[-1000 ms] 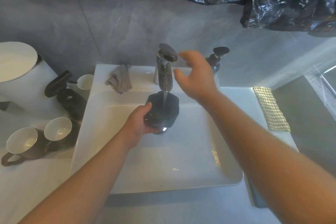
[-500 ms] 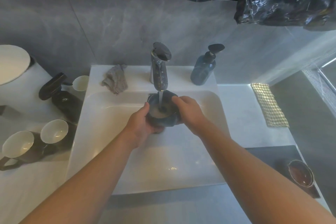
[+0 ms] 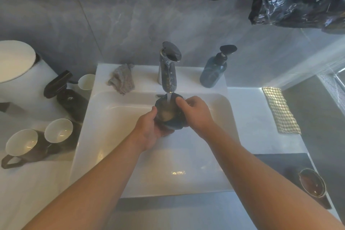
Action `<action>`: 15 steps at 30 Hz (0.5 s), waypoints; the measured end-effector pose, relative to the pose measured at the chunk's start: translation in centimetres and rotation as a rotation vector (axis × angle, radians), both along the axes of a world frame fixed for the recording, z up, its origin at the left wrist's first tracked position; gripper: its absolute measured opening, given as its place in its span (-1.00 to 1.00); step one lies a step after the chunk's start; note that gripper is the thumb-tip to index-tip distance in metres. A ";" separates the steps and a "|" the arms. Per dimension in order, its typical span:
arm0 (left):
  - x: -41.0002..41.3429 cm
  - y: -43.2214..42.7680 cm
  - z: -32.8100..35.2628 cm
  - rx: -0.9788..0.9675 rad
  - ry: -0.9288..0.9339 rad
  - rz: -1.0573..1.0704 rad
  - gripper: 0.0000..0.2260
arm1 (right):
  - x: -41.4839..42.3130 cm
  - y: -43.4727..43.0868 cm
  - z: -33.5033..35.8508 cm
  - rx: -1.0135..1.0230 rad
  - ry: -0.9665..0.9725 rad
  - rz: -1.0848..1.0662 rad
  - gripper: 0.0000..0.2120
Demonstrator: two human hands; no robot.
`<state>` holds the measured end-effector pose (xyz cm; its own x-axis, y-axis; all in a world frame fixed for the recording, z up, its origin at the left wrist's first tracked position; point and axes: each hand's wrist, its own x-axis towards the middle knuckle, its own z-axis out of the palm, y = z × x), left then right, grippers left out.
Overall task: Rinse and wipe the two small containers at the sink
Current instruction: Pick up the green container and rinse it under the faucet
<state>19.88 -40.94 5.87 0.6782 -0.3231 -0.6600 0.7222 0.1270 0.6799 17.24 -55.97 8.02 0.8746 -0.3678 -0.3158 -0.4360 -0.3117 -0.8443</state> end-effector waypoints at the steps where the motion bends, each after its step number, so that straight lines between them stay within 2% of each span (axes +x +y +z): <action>1: 0.0 0.0 0.0 -0.006 -0.005 -0.004 -0.54 | 0.0 0.0 0.0 0.018 -0.008 -0.012 -0.52; 3: -0.1 0.2 0.3 -0.020 -0.025 -0.001 -0.58 | 0.0 -0.2 -0.2 0.110 -0.023 -0.061 -0.61; 6: -0.1 0.7 0.8 -0.027 -0.080 0.036 -0.67 | -0.1 -0.4 -0.8 0.366 -0.015 -0.124 -0.65; 9: 0.2 1.2 0.8 0.028 -0.186 0.039 -0.78 | -0.1 0.1 -1.9 0.539 0.012 -0.110 -0.51; 12: 0.2 1.3 1.1 0.089 -0.271 0.040 -0.86 | 0.1 0.6 -2.7 0.637 0.038 -0.126 -0.44; 15: 0.1 1.2 1.4 0.159 -0.320 0.041 -0.74 | 0.3 0.6 -3.2 0.702 0.050 -0.172 -0.50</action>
<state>19.96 -39.72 7.26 0.8691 -0.2017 -0.4516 0.4657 0.0262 0.8845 17.50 -55.39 4.85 0.8008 -0.1951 -0.5663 -0.4734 0.3731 -0.7980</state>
